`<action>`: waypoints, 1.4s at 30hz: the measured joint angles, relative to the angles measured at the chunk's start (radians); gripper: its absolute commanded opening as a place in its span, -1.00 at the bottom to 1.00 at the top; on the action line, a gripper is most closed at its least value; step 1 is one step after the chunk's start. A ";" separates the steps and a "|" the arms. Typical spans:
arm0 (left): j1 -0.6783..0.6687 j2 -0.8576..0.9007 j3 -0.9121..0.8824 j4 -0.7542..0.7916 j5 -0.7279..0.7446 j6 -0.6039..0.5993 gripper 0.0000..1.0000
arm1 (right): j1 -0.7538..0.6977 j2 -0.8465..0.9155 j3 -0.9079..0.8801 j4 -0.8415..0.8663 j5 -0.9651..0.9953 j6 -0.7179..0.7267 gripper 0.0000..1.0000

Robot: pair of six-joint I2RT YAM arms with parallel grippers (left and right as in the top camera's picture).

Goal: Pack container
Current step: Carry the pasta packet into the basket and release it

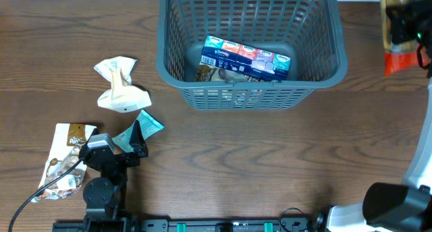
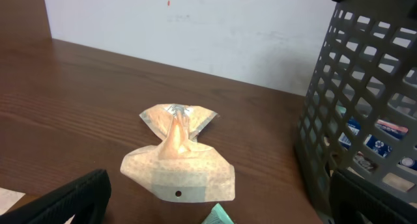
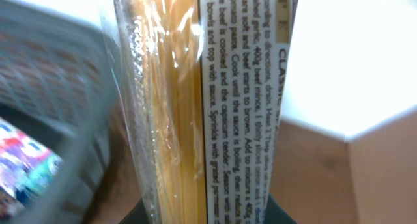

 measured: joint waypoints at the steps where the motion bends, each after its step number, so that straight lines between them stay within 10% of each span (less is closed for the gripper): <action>1: 0.000 0.000 0.000 0.000 0.000 0.000 0.98 | 0.023 -0.005 0.016 -0.002 0.001 -0.003 -0.98; 20: 0.000 0.000 0.000 -0.001 0.015 0.000 0.97 | 0.613 -0.039 0.061 -0.044 -0.008 -0.338 -0.98; 42: 0.000 0.000 0.000 -0.002 0.026 0.000 0.98 | 0.645 0.355 0.071 -0.337 0.056 -0.496 -0.97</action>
